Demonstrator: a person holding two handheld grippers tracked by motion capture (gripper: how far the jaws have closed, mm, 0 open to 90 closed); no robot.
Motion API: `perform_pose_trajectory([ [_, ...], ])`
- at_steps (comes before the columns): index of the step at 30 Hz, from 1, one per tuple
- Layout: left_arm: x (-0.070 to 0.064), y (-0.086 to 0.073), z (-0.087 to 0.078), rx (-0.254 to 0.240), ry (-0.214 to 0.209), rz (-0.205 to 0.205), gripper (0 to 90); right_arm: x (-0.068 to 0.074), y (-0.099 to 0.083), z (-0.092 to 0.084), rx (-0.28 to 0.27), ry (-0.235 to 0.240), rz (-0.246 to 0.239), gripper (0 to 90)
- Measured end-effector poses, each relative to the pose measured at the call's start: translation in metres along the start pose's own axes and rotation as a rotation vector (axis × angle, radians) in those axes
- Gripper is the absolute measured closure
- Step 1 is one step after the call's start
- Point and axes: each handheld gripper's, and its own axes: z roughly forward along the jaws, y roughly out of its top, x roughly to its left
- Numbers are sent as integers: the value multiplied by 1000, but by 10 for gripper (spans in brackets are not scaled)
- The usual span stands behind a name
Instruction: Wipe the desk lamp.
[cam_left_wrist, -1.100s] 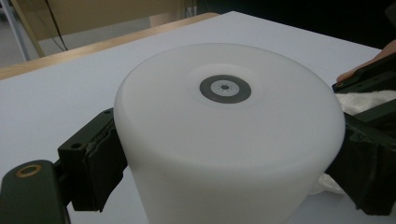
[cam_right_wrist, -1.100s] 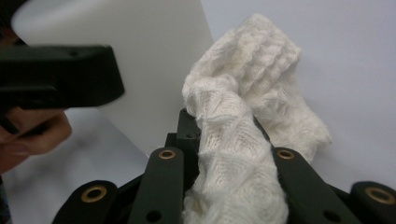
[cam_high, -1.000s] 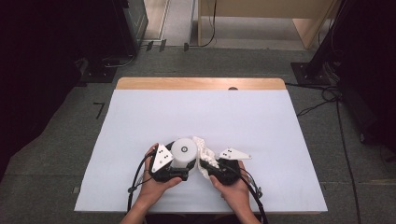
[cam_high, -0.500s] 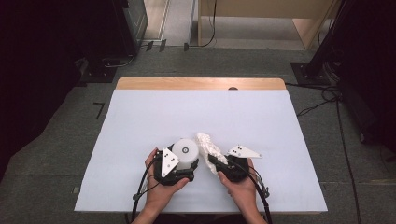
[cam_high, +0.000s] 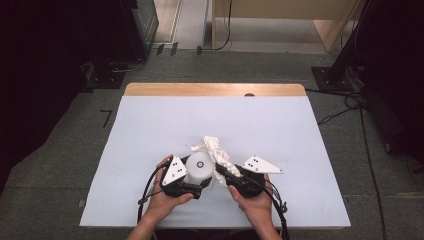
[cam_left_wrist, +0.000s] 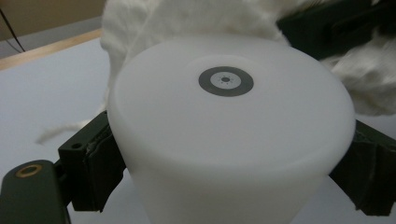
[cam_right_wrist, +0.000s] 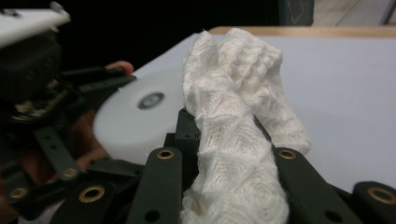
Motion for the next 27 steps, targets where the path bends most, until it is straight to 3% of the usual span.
perform_pose_trajectory([
  [4, -1, 0, 0, 3, 3, 9, 88, -12, -19, 16, 125, -26, 50, 744],
  [7, -1, 0, 0, 2, 1, 7, 88, -18, -28, 23, 174, -30, 75, 745],
  [10, -1, 0, 0, 1, 0, 8, 88, -18, -25, 21, 159, -17, 84, 745],
  [15, -1, 0, 0, 3, -1, 9, 88, -11, -6, 5, 25, 28, 65, 745],
  [17, -1, 0, 0, 4, -1, 9, 88, -7, -2, 0, -4, 30, 50, 744],
  [20, -1, 0, 0, 4, -1, 9, 88, -8, -6, 4, 21, 19, 48, 745],
  [25, -1, -1, 0, 0, 0, 9, 87, -16, -24, 18, 138, -6, 48, 749],
  [27, -1, -1, 0, -2, -1, 8, 87, -18, -23, 18, 150, 10, 86, 747],
])
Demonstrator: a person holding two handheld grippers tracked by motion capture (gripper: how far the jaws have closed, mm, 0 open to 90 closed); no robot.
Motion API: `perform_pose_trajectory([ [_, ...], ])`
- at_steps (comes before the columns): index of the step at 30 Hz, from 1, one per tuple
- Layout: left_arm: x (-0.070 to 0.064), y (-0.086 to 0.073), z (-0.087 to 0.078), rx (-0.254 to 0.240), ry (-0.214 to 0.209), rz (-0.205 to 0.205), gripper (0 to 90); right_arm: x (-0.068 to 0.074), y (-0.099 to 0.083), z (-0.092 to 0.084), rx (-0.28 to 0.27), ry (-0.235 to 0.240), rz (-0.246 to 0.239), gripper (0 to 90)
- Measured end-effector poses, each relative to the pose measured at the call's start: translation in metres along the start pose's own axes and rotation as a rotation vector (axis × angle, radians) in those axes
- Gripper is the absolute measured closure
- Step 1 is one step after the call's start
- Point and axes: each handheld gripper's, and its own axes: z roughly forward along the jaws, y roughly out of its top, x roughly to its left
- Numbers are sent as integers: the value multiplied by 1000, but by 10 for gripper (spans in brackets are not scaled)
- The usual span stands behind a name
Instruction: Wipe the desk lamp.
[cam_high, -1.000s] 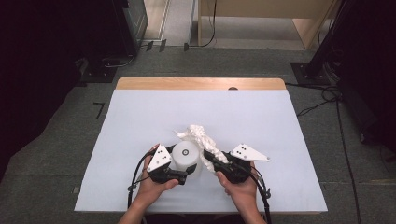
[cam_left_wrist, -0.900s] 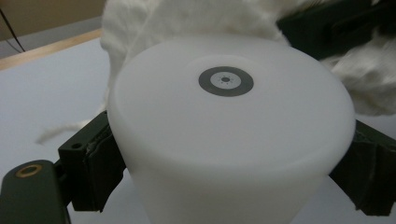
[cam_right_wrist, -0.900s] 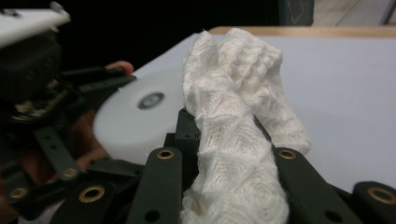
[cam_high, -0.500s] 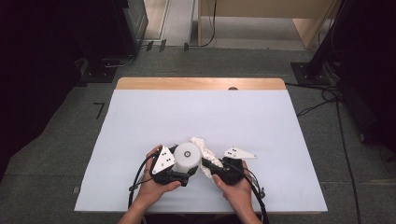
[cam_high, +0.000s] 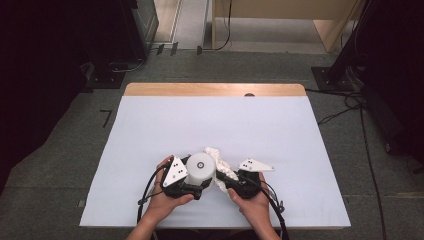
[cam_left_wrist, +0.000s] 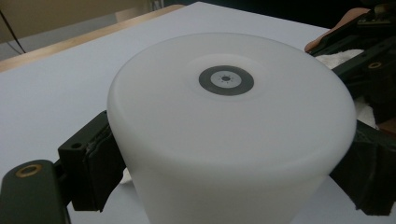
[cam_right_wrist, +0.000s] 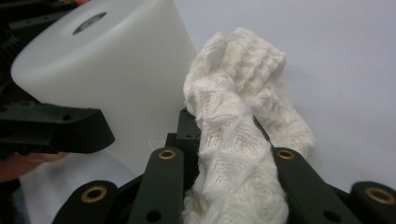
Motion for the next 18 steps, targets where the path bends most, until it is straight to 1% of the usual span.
perform_pose_trajectory([
  [1, 0, 0, 0, -1, -1, 0, 87, 0, 2, -2, -7, 16, 10, 742],
  [5, 0, -1, 0, -1, 0, 2, 88, 5, 13, -11, -53, 50, -19, 729],
  [6, 0, -1, 0, -2, 1, 1, 87, 7, 15, -14, -65, 49, -28, 740],
  [7, 0, -1, 0, -2, 1, 0, 88, 8, 17, -15, -72, 41, -59, 746],
  [8, 0, -1, 0, -2, 0, 0, 87, 11, 17, -15, -71, 29, -82, 749],
  [9, 0, -1, 0, -3, -1, 0, 87, 11, 17, -14, -69, 21, -91, 750],
  [11, 0, -1, 0, -2, 1, 1, 87, 9, 15, -13, -73, 28, -78, 751],
  [14, 0, -1, 0, -1, 0, 1, 87, 5, 6, -5, -53, 10, -65, 756],
  [16, 0, -1, 0, -1, -1, 1, 87, 3, 0, 2, -12, -12, -65, 766],
  [17, 0, -1, 0, -2, -1, 1, 87, 1, -1, 4, -3, -16, -59, 768],
  [18, 1, -1, 0, -2, -2, 0, 87, -2, -2, 6, 1, -9, -45, 769],
])
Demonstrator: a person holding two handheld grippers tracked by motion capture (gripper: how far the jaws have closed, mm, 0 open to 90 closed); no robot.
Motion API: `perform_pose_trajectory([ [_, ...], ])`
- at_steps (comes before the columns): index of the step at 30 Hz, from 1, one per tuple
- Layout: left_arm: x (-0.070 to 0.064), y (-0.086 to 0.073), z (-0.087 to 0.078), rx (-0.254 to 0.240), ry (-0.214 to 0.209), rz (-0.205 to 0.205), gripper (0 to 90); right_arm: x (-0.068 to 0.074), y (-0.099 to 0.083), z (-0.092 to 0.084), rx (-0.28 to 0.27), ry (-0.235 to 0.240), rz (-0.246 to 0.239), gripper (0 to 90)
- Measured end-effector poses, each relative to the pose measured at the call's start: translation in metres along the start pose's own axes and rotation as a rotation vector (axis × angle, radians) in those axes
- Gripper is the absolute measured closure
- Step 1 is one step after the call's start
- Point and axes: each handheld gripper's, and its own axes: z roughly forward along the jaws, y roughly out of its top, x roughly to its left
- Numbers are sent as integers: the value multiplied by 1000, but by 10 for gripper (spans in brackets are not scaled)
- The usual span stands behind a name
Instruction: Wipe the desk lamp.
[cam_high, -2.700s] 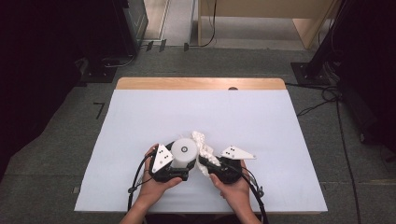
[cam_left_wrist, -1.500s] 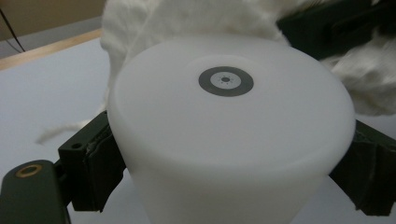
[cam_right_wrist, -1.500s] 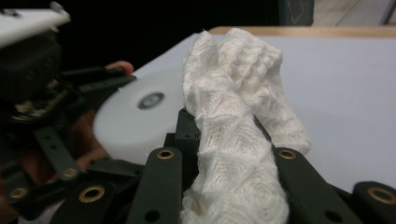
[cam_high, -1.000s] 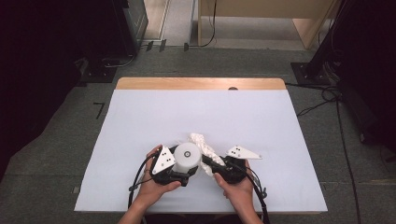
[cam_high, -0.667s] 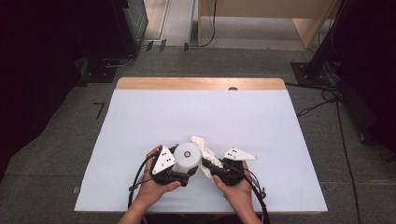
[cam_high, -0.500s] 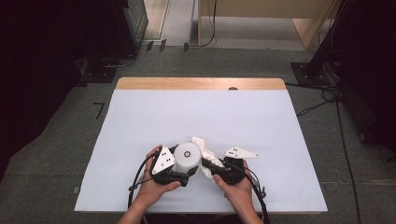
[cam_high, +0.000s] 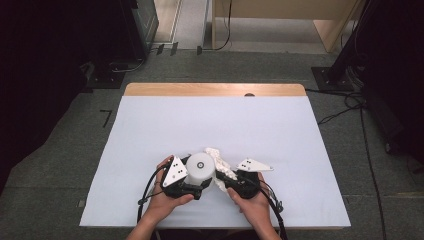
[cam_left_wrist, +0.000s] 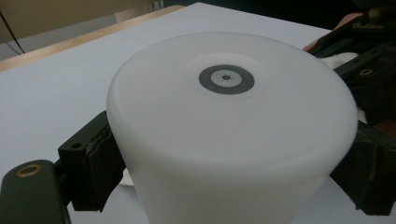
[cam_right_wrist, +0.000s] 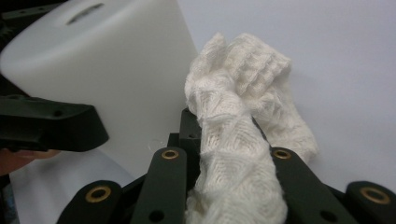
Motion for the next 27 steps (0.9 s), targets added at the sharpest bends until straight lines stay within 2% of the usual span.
perform_pose_trajectory([
  [1, 0, 0, 0, 0, -1, 0, 87, -1, 0, 0, 6, 9, 23, 769],
  [4, -1, 0, 0, 3, 4, 2, 88, -2, 3, -2, 4, 32, 12, 767],
  [6, -1, 0, -1, 3, 7, 2, 87, 0, 7, -9, -32, 56, 30, 765],
  [7, -1, 0, -1, 4, 8, 3, 88, 3, 10, -13, -56, 62, 20, 763],
  [9, -1, 0, -1, 4, 8, 2, 87, 9, 14, -19, -95, 52, -38, 764],
  [12, -1, 0, -1, 5, 7, 2, 87, 14, 16, -22, -94, 29, -95, 768],
  [14, -1, 1, -1, 7, 11, 2, 87, 11, 12, -19, -88, 46, -77, 776],
  [17, -1, 0, -1, 6, 10, 1, 88, 5, 2, -10, -26, 49, -68, 781],
  [18, -1, 0, -1, 6, 11, 1, 87, 4, -3, -7, 5, 41, -48, 781],
  [22, -1, 0, -2, 0, 15, -7, 86, -3, -5, -2, 46, 49, 15, 777],
  [25, -5, 1, -3, -18, 40, -32, 77, -1, -1, -7, 10, 9, -5, 771],
  [27, -12, 3, -6, -37, 83, -49, 47, -1, 3, -14, -28, -22, -11, 768],
])
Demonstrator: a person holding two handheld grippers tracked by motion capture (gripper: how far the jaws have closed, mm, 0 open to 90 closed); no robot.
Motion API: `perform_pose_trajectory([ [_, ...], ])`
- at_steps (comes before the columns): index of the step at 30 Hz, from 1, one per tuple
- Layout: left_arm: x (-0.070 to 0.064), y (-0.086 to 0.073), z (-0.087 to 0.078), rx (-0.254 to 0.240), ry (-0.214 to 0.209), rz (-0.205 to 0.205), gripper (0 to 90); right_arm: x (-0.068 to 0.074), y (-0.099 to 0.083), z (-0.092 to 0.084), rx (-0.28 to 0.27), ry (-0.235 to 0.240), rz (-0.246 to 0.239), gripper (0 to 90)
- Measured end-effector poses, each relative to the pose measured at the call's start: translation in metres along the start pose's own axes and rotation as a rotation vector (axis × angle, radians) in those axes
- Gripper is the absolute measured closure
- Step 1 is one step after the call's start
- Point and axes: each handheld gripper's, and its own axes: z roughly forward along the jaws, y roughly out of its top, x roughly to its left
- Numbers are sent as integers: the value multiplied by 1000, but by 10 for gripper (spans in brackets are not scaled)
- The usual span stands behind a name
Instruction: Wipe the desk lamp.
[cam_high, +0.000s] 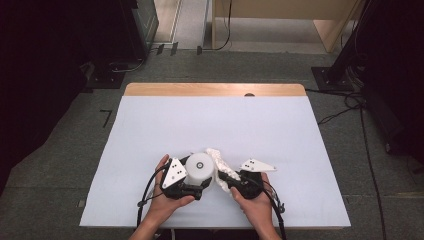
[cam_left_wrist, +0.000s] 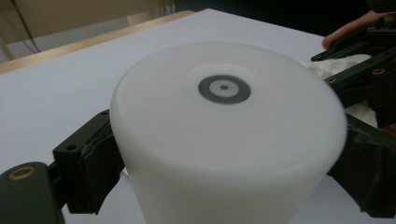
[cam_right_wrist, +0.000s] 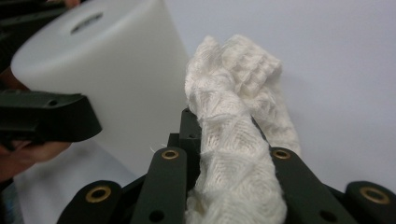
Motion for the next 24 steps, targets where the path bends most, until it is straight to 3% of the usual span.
perform_pose_trajectory([
  [1, -5, 1, -1, -11, 24, -1, 36, -1, 2, -3, -20, -17, -2, 767],
  [5, -28, 1, 6, 16, 209, -3, 28, -6, 5, -11, -67, -58, 12, 762],
  [6, -31, 1, 9, 19, 231, -5, 3, -7, 5, -12, -67, -61, 15, 760],
  [8, -34, 2, 12, 27, 284, -21, 34, -8, 5, -12, -65, -62, 17, 758],
  [9, -33, 2, 12, 27, 281, -28, 70, -8, 5, -12, -60, -55, 16, 757],
  [11, -28, 1, 11, 25, 247, -26, 76, -9, 4, -10, -60, -43, 16, 757],
  [14, -14, 2, 8, 19, 150, -24, 87, -9, 6, -10, -66, -33, 17, 758],
  [16, -3, 3, 6, 17, 83, 20, 88, -8, 8, -12, -77, -16, 14, 759],
  [19, 19, 3, -4, -41, -18, 103, 89, -3, 16, -19, -113, 12, 2, 760],
  [20, 27, 3, -7, -58, -56, 106, 89, 0, 19, -22, -129, 23, -1, 760],
  [22, 38, 4, -11, -43, -131, 86, 88, 6, 24, -27, -161, 48, -14, 760],
  [24, 37, 3, -9, -31, -138, 98, 89, 13, 28, -31, -182, 69, -31, 760],
])
